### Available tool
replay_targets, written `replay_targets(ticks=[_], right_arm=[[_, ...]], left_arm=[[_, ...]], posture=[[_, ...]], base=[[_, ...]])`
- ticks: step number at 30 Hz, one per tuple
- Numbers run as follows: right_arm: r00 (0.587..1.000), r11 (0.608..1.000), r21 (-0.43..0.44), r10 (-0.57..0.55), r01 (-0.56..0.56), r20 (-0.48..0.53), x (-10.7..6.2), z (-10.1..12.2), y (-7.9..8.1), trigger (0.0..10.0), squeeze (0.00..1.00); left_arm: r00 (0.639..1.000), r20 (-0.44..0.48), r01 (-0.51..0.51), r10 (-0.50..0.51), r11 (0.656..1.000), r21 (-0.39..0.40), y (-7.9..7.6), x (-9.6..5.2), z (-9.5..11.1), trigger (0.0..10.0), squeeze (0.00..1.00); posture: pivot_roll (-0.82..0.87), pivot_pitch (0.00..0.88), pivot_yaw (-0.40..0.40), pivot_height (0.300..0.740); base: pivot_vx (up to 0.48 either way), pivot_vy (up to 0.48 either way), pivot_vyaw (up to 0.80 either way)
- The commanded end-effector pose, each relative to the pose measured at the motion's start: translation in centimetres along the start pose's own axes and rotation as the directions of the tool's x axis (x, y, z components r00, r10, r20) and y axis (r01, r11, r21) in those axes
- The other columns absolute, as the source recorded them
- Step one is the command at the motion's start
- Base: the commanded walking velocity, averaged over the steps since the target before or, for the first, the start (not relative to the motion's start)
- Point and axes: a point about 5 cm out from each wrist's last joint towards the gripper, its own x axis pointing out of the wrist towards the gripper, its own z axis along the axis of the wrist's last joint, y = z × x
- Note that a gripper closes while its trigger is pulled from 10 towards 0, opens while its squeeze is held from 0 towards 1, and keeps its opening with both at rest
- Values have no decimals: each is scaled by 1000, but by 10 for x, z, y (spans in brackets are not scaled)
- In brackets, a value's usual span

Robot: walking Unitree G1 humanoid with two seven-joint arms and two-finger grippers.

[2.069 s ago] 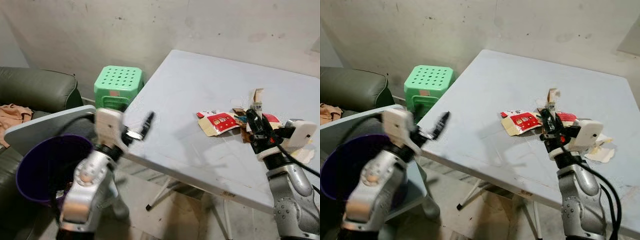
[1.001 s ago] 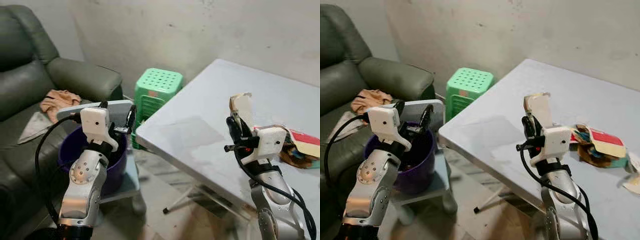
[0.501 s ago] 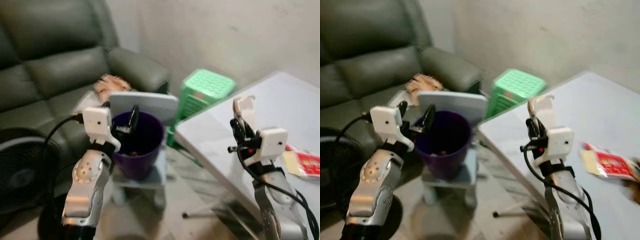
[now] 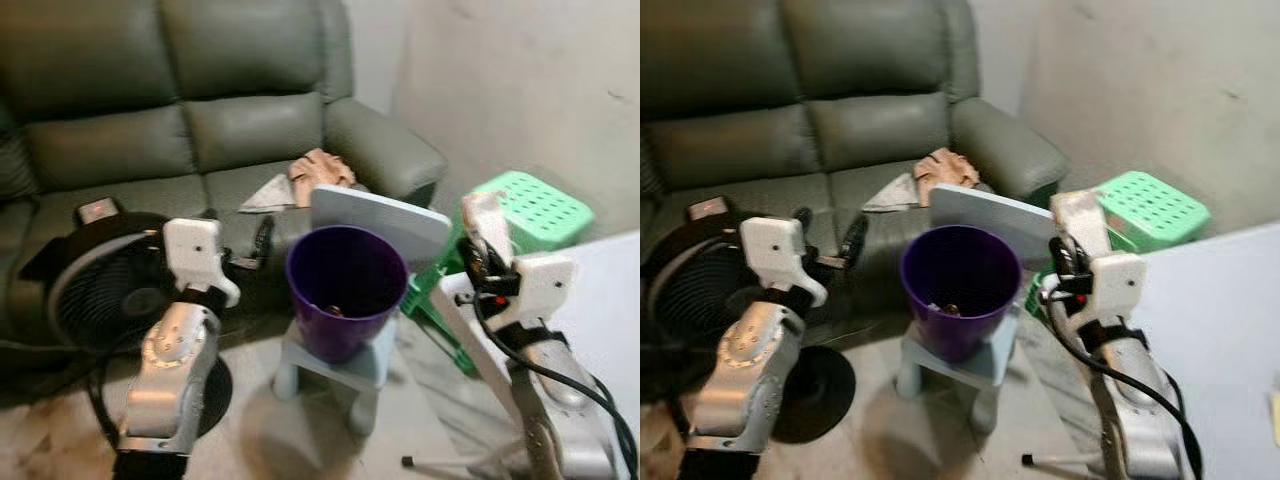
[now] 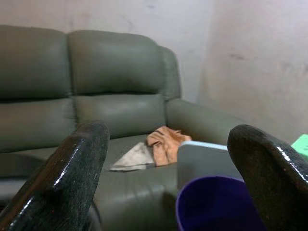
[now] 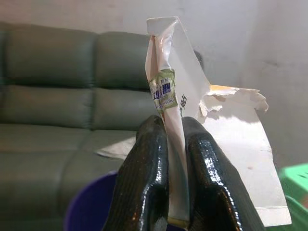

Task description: Picking trash to rubbish bin

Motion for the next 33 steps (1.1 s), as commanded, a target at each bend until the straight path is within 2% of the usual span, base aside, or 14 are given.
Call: replay_targets(ticks=[1,5,12,19,24,26,28,33], right_arm=[[1000,1000,20,-23,23,-8,-2,0,-9,10000,0],[1000,1000,12,-7,7,-18,-2,0,-9,10000,0],[999,1000,12,5,-5,-33,-1,-2,-13,10000,0],[997,999,-4,39,-40,-62,3,-4,-15,10000,0],[991,997,-28,74,-78,-115,20,-11,-14,10000,0],[990,996,-21,78,-81,-120,21,-12,-14,10000,0],[986,994,-31,101,-107,-134,31,-16,-13,10000,0],[978,988,-16,149,-153,-148,44,-21,-5,10000,0]], left_arm=[[998,8,58,-58,998,-2,-15,1,3,10000,0],[997,1,77,-77,997,-4,-23,-3,-1,10000,0],[996,7,92,-92,996,12,-28,-5,-2,10000,0],[984,11,177,-177,984,29,-39,-11,-2,10000,0],[951,8,309,-309,951,15,-72,-28,-6,10000,0],[948,9,317,-317,948,13,-74,-29,-7,10000,0],[940,9,341,-342,940,8,-83,-33,-7,10000,0],[935,14,355,-355,935,0,-89,-38,-6,10000,0]], posture=[[28,50,-57,740],[28,53,-59,740],[30,56,-65,740],[30,64,-65,740],[30,80,-73,740],[30,80,-73,740],[38,86,-84,740],[51,91,-98,740]], base=[[0,0,0],[0,0,0],[0,0,0],[0,0,0],[0,0,0],[0,0,0],[0,0,0],[0,0,0]])
